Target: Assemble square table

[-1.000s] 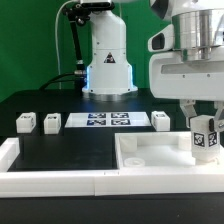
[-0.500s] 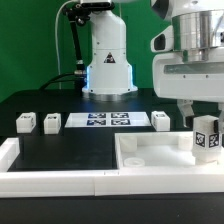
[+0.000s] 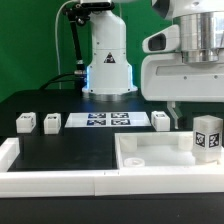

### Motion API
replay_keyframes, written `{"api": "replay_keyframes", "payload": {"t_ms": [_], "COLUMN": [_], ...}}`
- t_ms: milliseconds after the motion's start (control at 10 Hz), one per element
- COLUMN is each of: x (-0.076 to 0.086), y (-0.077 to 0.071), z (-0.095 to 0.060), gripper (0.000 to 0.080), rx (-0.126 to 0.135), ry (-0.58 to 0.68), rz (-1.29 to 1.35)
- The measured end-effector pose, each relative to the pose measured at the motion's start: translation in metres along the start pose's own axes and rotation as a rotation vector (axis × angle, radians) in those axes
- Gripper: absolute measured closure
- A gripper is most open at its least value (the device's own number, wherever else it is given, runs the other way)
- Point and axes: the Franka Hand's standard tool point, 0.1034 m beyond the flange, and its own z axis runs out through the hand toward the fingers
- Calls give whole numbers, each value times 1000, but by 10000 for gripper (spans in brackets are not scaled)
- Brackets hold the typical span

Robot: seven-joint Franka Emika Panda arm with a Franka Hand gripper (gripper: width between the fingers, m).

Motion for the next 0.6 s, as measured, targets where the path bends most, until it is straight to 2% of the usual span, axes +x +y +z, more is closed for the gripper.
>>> {"api": "replay_keyframes", "payload": {"t_ms": [600], "x": [-1], "y": [-3], "z": [0], "gripper": [150], "rx": [3], "ry": [7], "rz": [-474]}}
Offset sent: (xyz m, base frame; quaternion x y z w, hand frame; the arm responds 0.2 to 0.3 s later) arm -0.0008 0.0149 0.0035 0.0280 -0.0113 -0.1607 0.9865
